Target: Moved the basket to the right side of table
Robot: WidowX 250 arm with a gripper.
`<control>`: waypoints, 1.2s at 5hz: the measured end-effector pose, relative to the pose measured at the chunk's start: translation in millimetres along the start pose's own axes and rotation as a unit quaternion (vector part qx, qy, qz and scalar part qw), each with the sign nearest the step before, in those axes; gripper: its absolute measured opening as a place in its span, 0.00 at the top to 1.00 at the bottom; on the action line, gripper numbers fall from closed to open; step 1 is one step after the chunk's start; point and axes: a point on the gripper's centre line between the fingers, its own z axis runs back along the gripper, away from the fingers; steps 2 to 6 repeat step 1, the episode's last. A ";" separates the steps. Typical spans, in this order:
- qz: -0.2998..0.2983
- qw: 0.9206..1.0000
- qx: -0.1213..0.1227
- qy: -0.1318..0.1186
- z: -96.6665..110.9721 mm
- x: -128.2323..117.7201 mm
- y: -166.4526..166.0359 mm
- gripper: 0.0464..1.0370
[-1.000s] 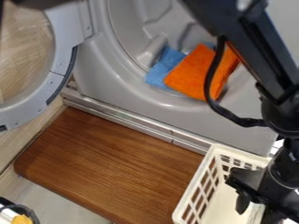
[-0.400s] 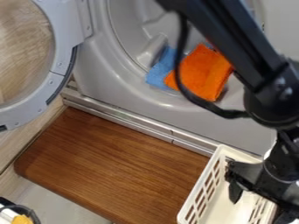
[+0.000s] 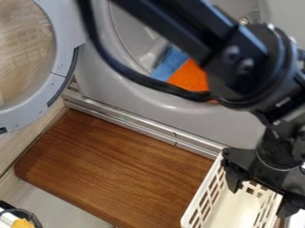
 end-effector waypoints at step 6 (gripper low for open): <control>-0.001 1.000 0.003 0.006 -1.0 -1.9 10.0 0.04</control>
